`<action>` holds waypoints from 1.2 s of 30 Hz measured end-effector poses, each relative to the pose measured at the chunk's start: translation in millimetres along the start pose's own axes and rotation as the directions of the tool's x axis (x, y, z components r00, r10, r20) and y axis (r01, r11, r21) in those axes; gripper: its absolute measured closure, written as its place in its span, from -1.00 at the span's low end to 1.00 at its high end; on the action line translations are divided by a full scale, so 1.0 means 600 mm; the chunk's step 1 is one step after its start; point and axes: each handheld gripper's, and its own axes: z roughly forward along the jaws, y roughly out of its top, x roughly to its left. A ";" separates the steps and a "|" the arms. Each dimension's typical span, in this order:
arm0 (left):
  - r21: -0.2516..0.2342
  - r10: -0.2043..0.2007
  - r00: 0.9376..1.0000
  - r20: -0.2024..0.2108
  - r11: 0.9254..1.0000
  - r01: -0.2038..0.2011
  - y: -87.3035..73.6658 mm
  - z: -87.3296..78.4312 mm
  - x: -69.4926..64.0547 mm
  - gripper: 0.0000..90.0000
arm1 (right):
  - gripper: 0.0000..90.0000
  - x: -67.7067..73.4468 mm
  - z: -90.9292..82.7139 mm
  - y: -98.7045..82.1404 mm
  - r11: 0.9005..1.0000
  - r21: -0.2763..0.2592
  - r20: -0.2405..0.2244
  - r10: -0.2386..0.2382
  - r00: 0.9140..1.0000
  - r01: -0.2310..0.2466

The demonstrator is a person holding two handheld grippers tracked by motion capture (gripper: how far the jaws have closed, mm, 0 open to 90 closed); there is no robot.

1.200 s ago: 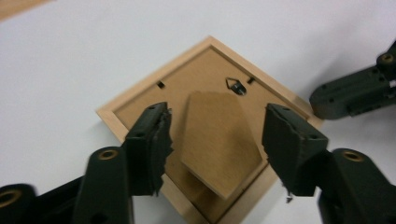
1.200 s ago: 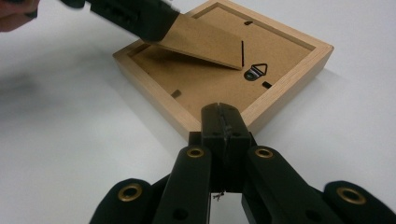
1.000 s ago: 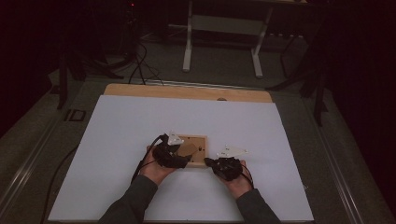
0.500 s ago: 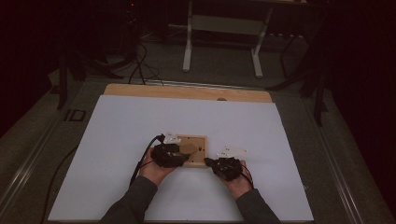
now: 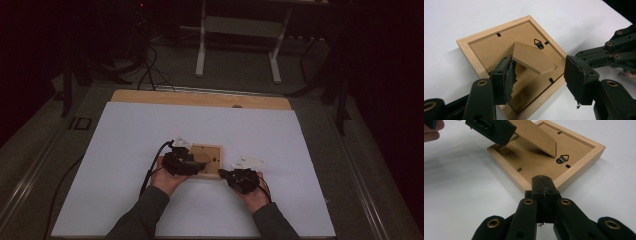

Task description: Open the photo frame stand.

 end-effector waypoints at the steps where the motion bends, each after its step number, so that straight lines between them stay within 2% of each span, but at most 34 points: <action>1: 0.000 0.000 1.000 0.000 1.000 0.000 0.000 0.000 0.000 -0.08 | 1.00 0.000 0.000 0.000 1.000 0.000 0.000 0.000 1.000 0.000; 9: -0.015 -0.071 0.997 0.030 0.997 0.072 0.004 0.003 0.008 -0.06 | 1.00 0.001 0.001 0.000 1.000 -0.001 0.000 -0.004 1.000 0.004; 13: -0.021 -0.102 0.994 0.029 0.994 0.103 0.007 0.005 0.011 0.00 | 1.00 0.001 0.001 0.001 1.000 0.000 -0.001 -0.006 1.000 0.006; 14: -0.029 -0.105 0.994 0.018 0.994 0.105 0.008 0.005 0.011 -0.01 | 1.00 0.002 0.001 0.001 1.000 0.001 0.000 -0.006 1.000 0.006; 17: -0.050 -0.122 0.992 0.021 0.991 0.123 0.015 0.000 0.014 0.05 | 1.00 0.002 0.001 0.001 1.000 0.002 0.000 -0.009 1.000 0.009; 19: -0.041 -0.121 0.993 0.008 0.992 0.122 0.018 0.001 0.013 0.12 | 1.00 0.002 0.001 0.001 1.000 0.003 -0.001 -0.006 1.000 0.006; 23: -0.015 -0.132 0.991 0.002 0.991 0.132 0.018 0.005 0.015 0.11 | 1.00 0.002 0.001 0.001 1.000 0.004 0.000 -0.006 1.000 0.006; 29: 0.024 -0.172 0.985 0.017 0.985 0.172 0.018 0.015 0.018 -0.01 | 1.00 0.002 0.001 0.001 1.000 0.003 -0.001 -0.007 1.000 0.007; 31: 0.042 -0.177 0.984 0.007 0.983 0.176 0.016 0.020 0.020 -0.03 | 1.00 0.002 0.001 0.001 1.000 0.001 -0.002 -0.004 1.000 0.004; 33: 0.060 -0.193 0.981 0.025 0.980 0.191 0.014 0.023 0.023 -0.04 | 1.00 0.002 0.001 0.001 1.000 0.001 -0.001 -0.005 1.000 0.005; 36: 0.057 -0.189 0.982 0.030 0.981 0.187 0.014 0.024 0.020 0.00 | 1.00 0.001 0.001 0.000 1.000 -0.001 -0.003 -0.006 1.000 0.006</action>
